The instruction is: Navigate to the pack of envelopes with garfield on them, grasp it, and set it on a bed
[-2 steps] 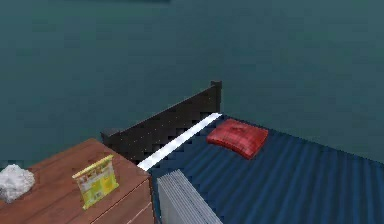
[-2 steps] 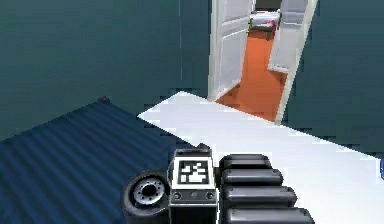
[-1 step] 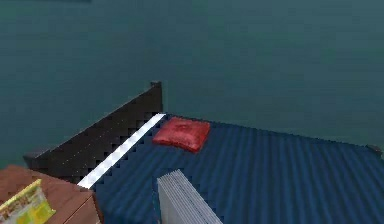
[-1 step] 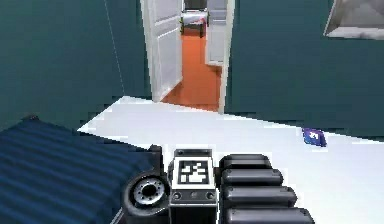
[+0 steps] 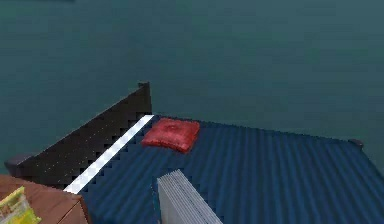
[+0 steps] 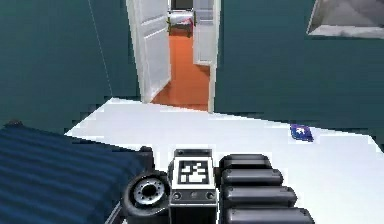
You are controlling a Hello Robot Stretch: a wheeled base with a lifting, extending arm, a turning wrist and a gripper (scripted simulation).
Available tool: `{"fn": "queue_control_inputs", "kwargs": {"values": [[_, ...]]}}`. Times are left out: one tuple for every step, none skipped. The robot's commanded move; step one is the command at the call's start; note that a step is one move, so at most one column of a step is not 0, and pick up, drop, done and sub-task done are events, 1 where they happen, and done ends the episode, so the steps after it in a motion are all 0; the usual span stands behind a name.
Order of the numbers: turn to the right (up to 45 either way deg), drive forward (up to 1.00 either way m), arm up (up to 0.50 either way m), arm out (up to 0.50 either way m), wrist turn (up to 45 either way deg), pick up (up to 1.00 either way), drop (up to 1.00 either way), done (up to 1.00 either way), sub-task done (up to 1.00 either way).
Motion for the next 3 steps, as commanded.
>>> {"fn": "queue_control_inputs", "kwargs": {"values": [[-45.0,0.0,0.0,0.0,0.0,0.0,0.0,0.0,0.0],[-45.0,0.0,0.0,0.0,0.0,0.0,0.0,0.0,0.0],[-45.0,0.0,0.0,0.0,0.0,0.0,0.0,0.0,0.0]]}}
